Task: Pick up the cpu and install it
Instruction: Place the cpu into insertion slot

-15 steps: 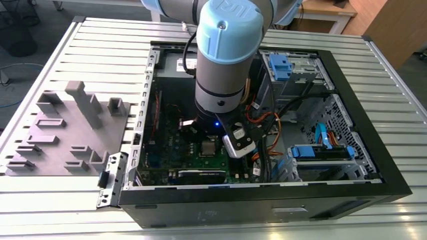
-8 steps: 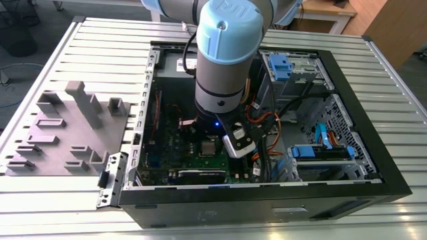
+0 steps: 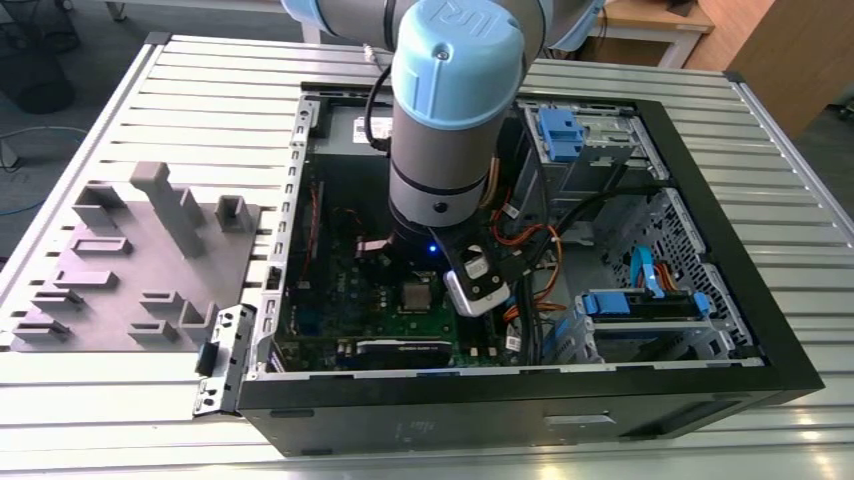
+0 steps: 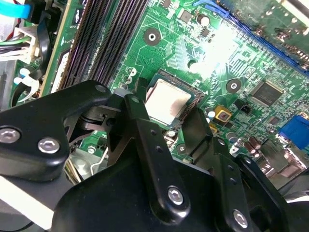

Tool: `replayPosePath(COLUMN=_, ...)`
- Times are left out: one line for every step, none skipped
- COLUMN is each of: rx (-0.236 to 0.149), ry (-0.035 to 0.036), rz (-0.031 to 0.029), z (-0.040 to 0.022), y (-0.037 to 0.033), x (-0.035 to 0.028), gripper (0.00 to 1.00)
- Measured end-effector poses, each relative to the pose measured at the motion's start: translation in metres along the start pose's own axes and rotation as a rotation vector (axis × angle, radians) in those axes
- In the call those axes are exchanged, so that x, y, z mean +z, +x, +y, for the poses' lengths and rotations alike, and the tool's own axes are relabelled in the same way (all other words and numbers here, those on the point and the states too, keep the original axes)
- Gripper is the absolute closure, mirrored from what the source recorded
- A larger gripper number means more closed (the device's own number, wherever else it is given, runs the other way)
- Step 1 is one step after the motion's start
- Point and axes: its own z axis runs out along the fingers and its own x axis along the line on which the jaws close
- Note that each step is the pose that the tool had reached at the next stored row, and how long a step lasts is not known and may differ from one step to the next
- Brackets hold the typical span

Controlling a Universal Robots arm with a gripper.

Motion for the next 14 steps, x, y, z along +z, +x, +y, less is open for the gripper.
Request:
replayPosePath(rx=0.000, ry=-0.0001, rz=0.0000, z=0.0000, y=0.0000, x=0.0000, gripper=0.44)
replayPosePath(rx=0.000, ry=0.0000, rz=0.0000, z=0.0000, y=0.0000, x=0.0000, gripper=0.44)
replayPosePath(rx=0.000, ry=0.0001, rz=0.0000, z=0.0000, y=0.0000, x=0.0000, gripper=0.44)
replayPosePath(rx=0.000, ry=0.0000, rz=0.0000, z=0.0000, y=0.0000, x=0.0000, gripper=0.44)
replayPosePath(rx=0.000, ry=0.0000, rz=0.0000, z=0.0000, y=0.0000, x=0.0001, gripper=0.44)
replayPosePath(rx=0.000, ry=0.0000, rz=-0.0001, z=0.0000, y=0.0000, x=0.0001, gripper=0.45)
replayPosePath(rx=0.000, ry=0.0001, rz=-0.0001, z=0.0000, y=0.0000, x=0.0001, gripper=0.45)
replayPosePath(rx=0.000, ry=0.0001, rz=-0.0001, z=0.0000, y=0.0000, x=0.0001, gripper=0.45)
replayPosePath(rx=0.000, ry=0.0002, rz=-0.0001, z=0.0000, y=0.0000, x=0.0001, gripper=0.52)
replayPosePath(rx=0.000, ry=0.0002, rz=-0.0001, z=0.0000, y=0.0000, x=0.0001, gripper=0.52)
replayPosePath(rx=0.000, ry=0.0002, rz=0.0000, z=0.0000, y=0.0000, x=0.0001, gripper=0.52)
replayPosePath(rx=0.000, ry=0.0003, rz=-0.0001, z=0.0000, y=0.0000, x=0.0001, gripper=0.53)
replayPosePath(rx=0.000, ry=0.0007, rz=0.0002, z=0.0000, y=0.0001, x=0.0000, gripper=0.53)
replayPosePath(rx=0.000, ry=0.0006, rz=0.0001, z=0.0000, y=0.0000, x=0.0000, gripper=0.53)
